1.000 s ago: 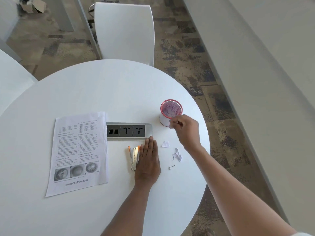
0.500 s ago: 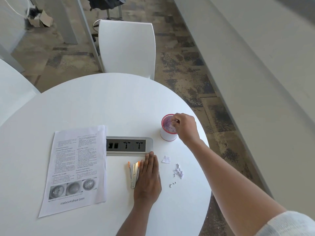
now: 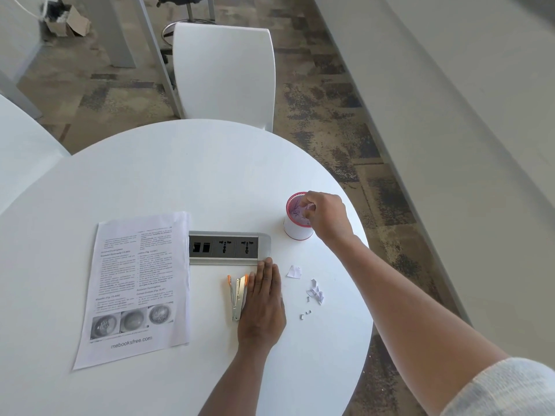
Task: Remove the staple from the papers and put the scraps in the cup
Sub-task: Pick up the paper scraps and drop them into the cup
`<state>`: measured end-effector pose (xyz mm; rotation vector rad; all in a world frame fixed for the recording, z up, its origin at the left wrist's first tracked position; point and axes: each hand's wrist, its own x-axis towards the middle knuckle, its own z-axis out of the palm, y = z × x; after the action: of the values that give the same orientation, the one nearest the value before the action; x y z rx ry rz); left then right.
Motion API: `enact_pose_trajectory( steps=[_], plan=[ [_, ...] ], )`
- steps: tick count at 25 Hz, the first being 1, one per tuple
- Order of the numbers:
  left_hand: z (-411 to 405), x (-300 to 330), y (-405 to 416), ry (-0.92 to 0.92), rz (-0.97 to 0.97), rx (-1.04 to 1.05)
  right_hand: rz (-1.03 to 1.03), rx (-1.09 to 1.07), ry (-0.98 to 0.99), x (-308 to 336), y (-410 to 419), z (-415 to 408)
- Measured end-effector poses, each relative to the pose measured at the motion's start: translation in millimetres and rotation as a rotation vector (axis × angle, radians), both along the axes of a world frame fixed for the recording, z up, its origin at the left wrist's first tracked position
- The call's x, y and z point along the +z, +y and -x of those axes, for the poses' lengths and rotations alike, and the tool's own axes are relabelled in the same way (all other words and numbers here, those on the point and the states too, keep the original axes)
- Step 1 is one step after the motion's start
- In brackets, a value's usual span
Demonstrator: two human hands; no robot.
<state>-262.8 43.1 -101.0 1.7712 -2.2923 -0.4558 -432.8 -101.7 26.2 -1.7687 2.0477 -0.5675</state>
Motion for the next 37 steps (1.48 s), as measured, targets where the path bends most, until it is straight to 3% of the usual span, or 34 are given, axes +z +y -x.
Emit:
enact_pose_trajectory(
  steps=[10,17,20,23,29,37],
  plan=[
    [-1,1,1,0.013,0.007,0.0,0.021,0.075,0.076,11,8,-4],
    [-1,2,1,0.028,-0.001,0.001,0.355,0.0,-0.123,-6,65,-13],
    [-1,1,0,0.027,-0.005,-0.008,0.088,0.072,-0.122,-38,99,-23],
    [-1,-1,1,0.002,0.017,-0.02,-0.159,0.167,0.052,-63,108,-28],
    [-2,-6,-1,0.016,0.018,-0.016,-0.188,0.251,0.273,-69,118,-46],
    [-2,-5,-1,0.018,0.039,-0.018,-0.165,0.237,0.236,-66,113,-45]
  ],
)
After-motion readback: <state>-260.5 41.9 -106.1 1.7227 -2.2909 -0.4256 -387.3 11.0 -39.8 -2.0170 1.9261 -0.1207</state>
